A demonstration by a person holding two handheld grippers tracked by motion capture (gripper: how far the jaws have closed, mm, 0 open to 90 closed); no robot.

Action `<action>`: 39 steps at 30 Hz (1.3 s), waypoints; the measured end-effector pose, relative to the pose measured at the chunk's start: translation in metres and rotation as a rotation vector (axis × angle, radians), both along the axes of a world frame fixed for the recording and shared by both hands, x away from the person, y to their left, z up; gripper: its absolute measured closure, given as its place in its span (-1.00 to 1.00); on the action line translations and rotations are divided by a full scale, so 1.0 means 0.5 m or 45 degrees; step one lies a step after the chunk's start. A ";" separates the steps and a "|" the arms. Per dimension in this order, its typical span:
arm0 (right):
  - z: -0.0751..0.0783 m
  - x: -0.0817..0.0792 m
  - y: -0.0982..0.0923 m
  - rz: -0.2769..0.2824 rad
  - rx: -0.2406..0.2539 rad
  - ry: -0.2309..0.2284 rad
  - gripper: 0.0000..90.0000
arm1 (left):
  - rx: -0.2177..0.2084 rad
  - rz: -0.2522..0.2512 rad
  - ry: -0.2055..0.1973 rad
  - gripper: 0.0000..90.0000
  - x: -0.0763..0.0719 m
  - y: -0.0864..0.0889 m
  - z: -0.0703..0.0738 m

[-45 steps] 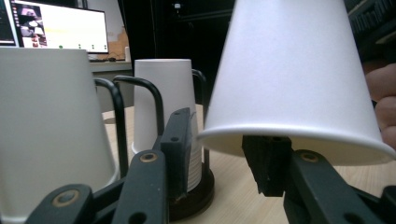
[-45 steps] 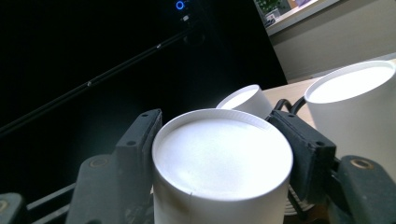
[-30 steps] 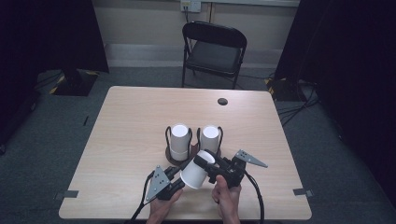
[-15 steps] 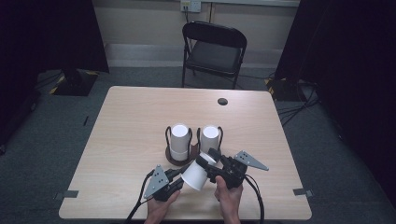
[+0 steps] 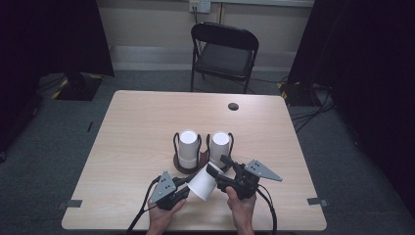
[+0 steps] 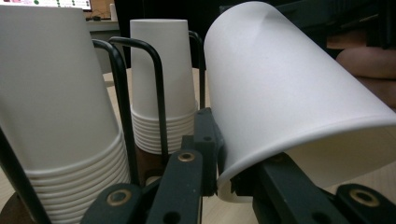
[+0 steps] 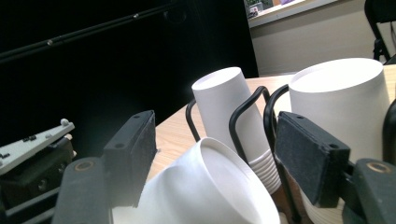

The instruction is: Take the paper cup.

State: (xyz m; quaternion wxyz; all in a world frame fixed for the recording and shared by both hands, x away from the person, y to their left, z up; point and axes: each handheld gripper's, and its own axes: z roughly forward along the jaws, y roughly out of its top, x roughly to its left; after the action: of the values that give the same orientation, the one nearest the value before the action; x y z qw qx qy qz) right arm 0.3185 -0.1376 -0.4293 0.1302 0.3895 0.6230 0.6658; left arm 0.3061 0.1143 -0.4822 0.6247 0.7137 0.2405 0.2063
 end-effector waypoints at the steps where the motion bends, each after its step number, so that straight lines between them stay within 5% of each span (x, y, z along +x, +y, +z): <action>1: 0.000 0.000 0.000 0.000 0.000 0.000 -0.34 | 0.011 -0.004 0.008 0.87 0.001 0.002 0.000; 4: 0.004 -0.006 -0.001 -0.006 -0.020 -0.038 -0.34 | 0.064 0.027 0.031 0.87 0.007 0.007 0.000; 16: 0.002 -0.019 -0.019 -0.036 -0.086 -0.096 -0.33 | 0.116 0.039 0.085 0.87 0.014 0.034 0.020; 19: -0.002 -0.023 -0.031 -0.058 -0.117 -0.108 -0.35 | 0.190 0.025 0.070 0.87 0.013 0.037 0.033; 27: -0.013 -0.032 -0.043 -0.111 -0.149 -0.134 -0.41 | 0.209 -0.002 0.084 0.87 0.016 0.032 0.053; 34: -0.015 -0.043 -0.051 -0.078 -0.282 -0.156 -0.37 | 0.269 0.003 0.122 0.87 0.024 0.039 0.070; 39: -0.021 -0.051 -0.048 -0.030 -0.320 -0.178 -0.39 | 0.295 -0.022 0.121 0.86 0.025 0.037 0.074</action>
State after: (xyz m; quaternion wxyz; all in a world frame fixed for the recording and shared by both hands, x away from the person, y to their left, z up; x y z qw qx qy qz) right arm 0.2932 -0.1618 -0.4398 0.2286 0.3301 0.6863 0.6064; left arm 0.3186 0.1330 -0.4454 0.5276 0.7923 0.2381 0.1931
